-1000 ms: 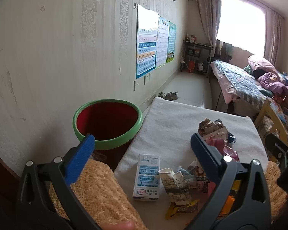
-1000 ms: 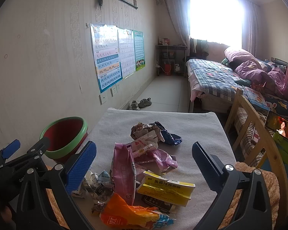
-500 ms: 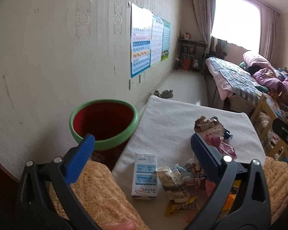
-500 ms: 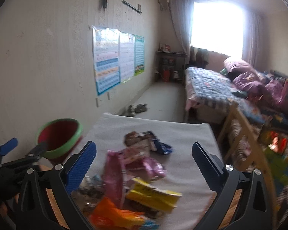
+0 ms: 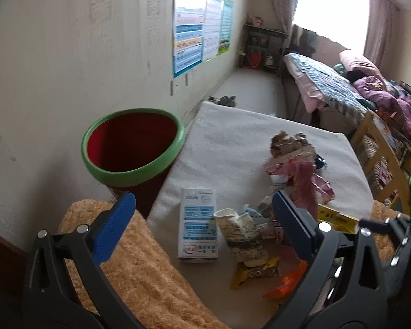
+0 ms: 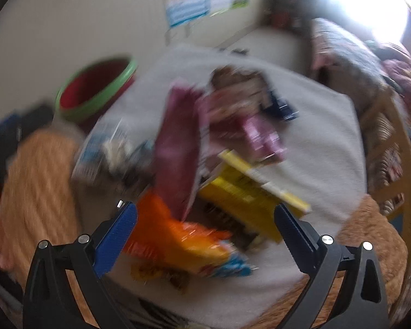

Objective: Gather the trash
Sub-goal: 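Grasp the pink snack bag with the right tool while the left tool grasps the white milk carton, then carry the carton and pink bag over the green-rimmed bin while both tools open to drop them, then return the left tool to the table and grasp the patterned paper cup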

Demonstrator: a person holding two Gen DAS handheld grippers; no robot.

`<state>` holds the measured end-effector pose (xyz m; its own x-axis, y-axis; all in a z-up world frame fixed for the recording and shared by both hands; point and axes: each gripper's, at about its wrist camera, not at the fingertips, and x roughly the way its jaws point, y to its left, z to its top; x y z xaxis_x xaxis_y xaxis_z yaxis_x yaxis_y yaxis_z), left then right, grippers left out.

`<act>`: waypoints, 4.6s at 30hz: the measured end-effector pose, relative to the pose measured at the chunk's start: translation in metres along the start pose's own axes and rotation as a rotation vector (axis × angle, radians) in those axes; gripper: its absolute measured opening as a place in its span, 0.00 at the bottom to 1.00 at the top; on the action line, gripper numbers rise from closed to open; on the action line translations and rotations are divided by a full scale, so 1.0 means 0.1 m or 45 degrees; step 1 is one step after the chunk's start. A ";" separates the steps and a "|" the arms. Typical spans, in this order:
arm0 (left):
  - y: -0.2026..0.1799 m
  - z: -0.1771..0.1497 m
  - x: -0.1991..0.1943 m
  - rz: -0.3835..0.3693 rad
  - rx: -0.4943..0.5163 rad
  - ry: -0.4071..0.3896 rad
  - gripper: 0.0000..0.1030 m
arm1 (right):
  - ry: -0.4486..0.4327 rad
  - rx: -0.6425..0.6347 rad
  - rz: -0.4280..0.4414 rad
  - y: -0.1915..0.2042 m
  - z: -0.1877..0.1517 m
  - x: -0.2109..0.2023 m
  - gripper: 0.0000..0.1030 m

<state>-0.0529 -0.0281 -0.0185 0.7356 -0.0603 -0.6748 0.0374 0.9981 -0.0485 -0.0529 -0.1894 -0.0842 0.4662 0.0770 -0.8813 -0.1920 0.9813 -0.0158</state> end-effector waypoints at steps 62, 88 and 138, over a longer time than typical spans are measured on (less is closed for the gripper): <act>0.20 -0.05 1.32 -0.041 -0.114 0.664 0.72 | -0.164 0.350 0.306 -0.51 0.82 0.02 0.45; 0.97 0.78 1.23 -0.051 -0.276 0.370 0.49 | -0.208 0.235 0.492 -0.12 1.62 0.09 0.45; -0.06 -0.16 1.42 -0.305 -0.064 0.788 0.63 | -0.193 0.358 0.124 -0.99 0.86 0.04 0.65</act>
<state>0.0408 -0.0427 -0.1262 0.1859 -0.2899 -0.9388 0.1086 0.9557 -0.2736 0.0419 -0.2710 -0.0456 0.5845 0.1774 -0.7918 -0.0057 0.9767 0.2146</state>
